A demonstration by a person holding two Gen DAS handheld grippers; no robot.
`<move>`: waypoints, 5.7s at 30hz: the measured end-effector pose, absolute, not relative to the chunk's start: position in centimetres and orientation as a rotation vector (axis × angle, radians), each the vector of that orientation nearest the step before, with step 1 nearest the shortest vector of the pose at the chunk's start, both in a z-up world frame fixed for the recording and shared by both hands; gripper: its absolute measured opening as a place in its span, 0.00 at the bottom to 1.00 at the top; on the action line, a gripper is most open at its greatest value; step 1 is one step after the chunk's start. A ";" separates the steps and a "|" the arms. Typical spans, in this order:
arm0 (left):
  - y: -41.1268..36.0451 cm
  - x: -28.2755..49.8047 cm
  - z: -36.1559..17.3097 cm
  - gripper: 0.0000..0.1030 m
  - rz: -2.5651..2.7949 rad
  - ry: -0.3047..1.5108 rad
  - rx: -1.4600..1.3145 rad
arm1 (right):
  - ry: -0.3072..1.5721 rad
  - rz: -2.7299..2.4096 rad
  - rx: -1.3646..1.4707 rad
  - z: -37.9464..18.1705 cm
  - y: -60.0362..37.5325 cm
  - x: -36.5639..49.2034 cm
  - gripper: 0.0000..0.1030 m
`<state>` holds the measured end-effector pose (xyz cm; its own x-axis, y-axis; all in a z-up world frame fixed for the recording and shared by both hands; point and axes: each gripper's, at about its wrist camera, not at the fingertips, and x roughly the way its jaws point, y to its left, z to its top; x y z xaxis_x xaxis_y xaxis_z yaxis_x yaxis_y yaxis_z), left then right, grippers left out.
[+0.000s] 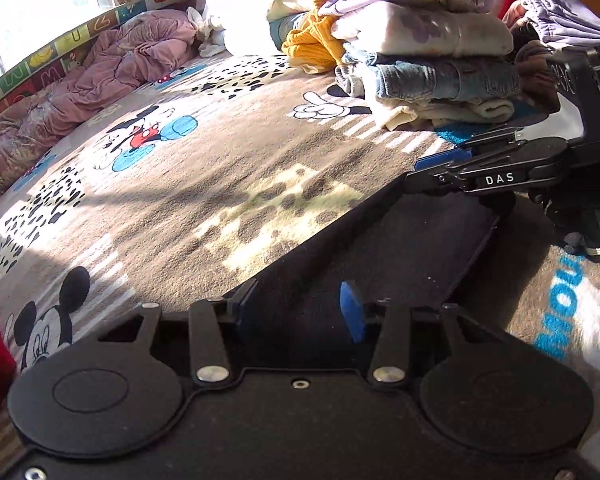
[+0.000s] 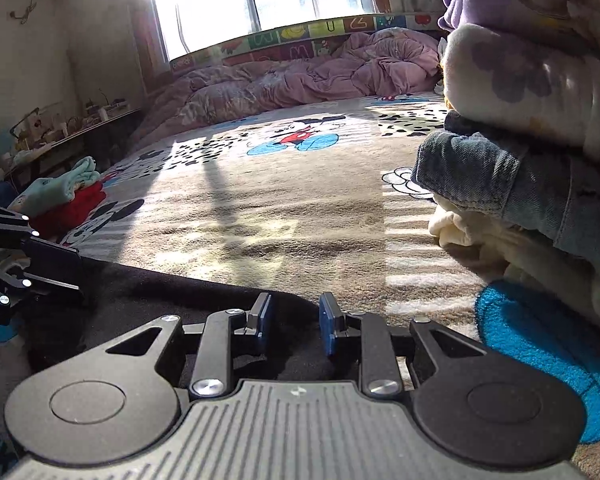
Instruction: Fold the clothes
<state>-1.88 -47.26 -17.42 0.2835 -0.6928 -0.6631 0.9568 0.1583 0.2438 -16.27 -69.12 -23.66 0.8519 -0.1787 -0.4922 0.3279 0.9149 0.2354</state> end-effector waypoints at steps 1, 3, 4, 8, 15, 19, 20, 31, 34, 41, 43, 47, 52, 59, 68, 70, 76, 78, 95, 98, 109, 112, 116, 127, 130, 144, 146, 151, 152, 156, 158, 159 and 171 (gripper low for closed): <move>-47.3 -3.3 -17.6 0.42 -1.275 0.400 0.760 | 0.482 -0.271 0.323 -23.7 -69.1 -16.3 0.26; -47.2 -6.0 -18.4 0.42 -1.341 0.303 0.892 | 0.481 -0.271 0.328 -23.7 -69.2 -16.2 0.26; -47.1 -7.1 -19.0 0.42 -1.361 0.260 0.956 | 0.481 -0.272 0.330 -23.7 -69.2 -16.2 0.26; -46.3 -9.3 -21.4 0.39 -1.305 0.084 1.191 | 0.478 -0.270 0.334 -23.8 -69.3 -16.2 0.26; -45.8 -11.4 -25.0 0.34 -1.164 -0.212 1.460 | 0.478 -0.263 0.344 -23.8 -69.5 -16.0 0.27; -45.7 -12.3 -26.4 0.35 -1.115 -0.358 1.548 | 0.475 -0.259 0.346 -23.8 -69.4 -16.1 0.28; -45.6 -12.5 -26.6 0.35 -1.093 -0.403 1.559 | 0.473 -0.257 0.353 -23.8 -69.5 -16.1 0.28; -47.0 -14.7 -28.9 0.37 -1.044 -0.633 1.568 | 0.461 -0.237 0.383 -23.9 -69.8 -16.3 0.32; -47.2 -14.9 -29.4 0.37 -1.035 -0.707 1.590 | 0.453 -0.225 0.417 -24.0 -70.3 -16.5 0.32; -48.7 -14.4 -26.3 0.11 -1.101 -0.467 1.442 | 0.439 -0.211 0.465 -24.0 -71.0 -16.7 0.32; -49.6 -13.5 -23.7 0.11 -1.148 -0.268 1.308 | 0.431 -0.205 0.484 -24.0 -71.2 -16.9 0.32; -51.1 -11.1 -19.7 0.11 -1.240 0.073 1.076 | 0.421 -0.201 0.518 -24.0 -71.5 -17.1 0.32; -52.1 -9.6 -18.0 0.12 -1.279 0.245 0.942 | 0.415 -0.198 0.537 -24.1 -71.7 -17.2 0.32; -52.0 -8.1 -18.1 0.13 -1.306 0.329 0.896 | 0.411 -0.194 0.557 -24.2 -71.9 -17.3 0.32; -50.8 -5.6 -17.1 0.15 -1.381 0.459 0.803 | 0.400 -0.193 0.570 -24.1 -72.0 -17.5 0.32; -50.4 -5.9 -17.0 0.17 -1.418 0.462 0.818 | 0.391 -0.193 0.569 -23.9 -72.0 -17.5 0.34; -48.6 -9.5 -17.7 0.17 -1.521 0.317 1.043 | 0.370 -0.203 0.521 -23.2 -71.5 -18.0 0.36; -48.0 -10.1 -18.5 0.17 -1.522 0.300 1.108 | 0.346 -0.167 0.449 -22.2 -70.7 -18.8 0.37; -46.1 -9.1 -20.8 0.42 -1.352 0.237 1.212 | 0.426 0.012 0.052 -20.9 -64.5 -19.8 0.27; -45.9 -9.4 -21.4 0.44 -1.351 0.210 1.206 | 0.440 0.004 0.094 -21.4 -65.3 -19.7 0.25; -49.3 -9.4 -21.6 0.49 -1.402 0.374 0.911 | 0.420 0.002 0.260 -21.9 -67.0 -19.1 0.26; -49.2 -9.5 -21.5 0.49 -1.401 0.397 0.863 | 0.424 0.004 0.268 -22.0 -67.2 -19.1 0.26; -48.1 -10.5 -21.4 0.53 -1.358 0.327 0.895 | 0.420 -0.007 0.284 -22.1 -67.7 -19.4 0.26; -48.1 -7.9 -21.9 0.60 -1.270 0.487 0.765 | 0.414 -0.036 0.313 -22.4 -68.3 -19.0 0.27; -49.2 -6.9 -22.1 0.61 -1.270 0.571 0.650 | 0.426 -0.033 0.303 -22.5 -68.1 -18.7 0.27; -49.6 -9.9 -22.8 0.65 -1.409 0.448 0.684 | 0.428 -0.045 0.336 -23.0 -68.8 -18.4 0.27; -49.4 -9.9 -22.7 0.65 -1.414 0.428 0.699 | 0.429 -0.056 0.339 -23.0 -68.9 -18.3 0.27; -50.5 -8.1 -22.1 0.65 -1.293 0.500 0.547 | 0.433 -0.068 0.338 -23.1 -68.8 -18.2 0.27; -50.8 -8.6 -22.1 0.65 -1.299 0.469 0.568 | 0.435 -0.069 0.337 -23.1 -68.8 -18.1 0.27; -51.0 -11.0 -22.2 0.69 -1.450 0.444 0.705 | 0.433 -0.073 0.348 -23.2 -69.0 -18.2 0.27; -50.5 -11.4 -22.7 0.69 -1.449 0.389 0.739 | 0.430 -0.072 0.359 -23.2 -69.1 -18.2 0.27; -50.4 -11.1 -22.7 0.69 -1.438 0.398 0.719 | 0.430 -0.072 0.363 -23.2 -69.2 -18.2 0.26; -51.8 -10.9 -22.8 0.72 -1.395 0.384 0.696 | 0.431 -0.083 0.374 -23.3 -69.4 -18.1 0.26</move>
<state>-10.94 -51.78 -22.83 0.1591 -0.7612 -0.6287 0.9757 0.0242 0.2177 -18.14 -69.38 -23.33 0.9062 -0.0005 -0.4229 0.1574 0.9286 0.3362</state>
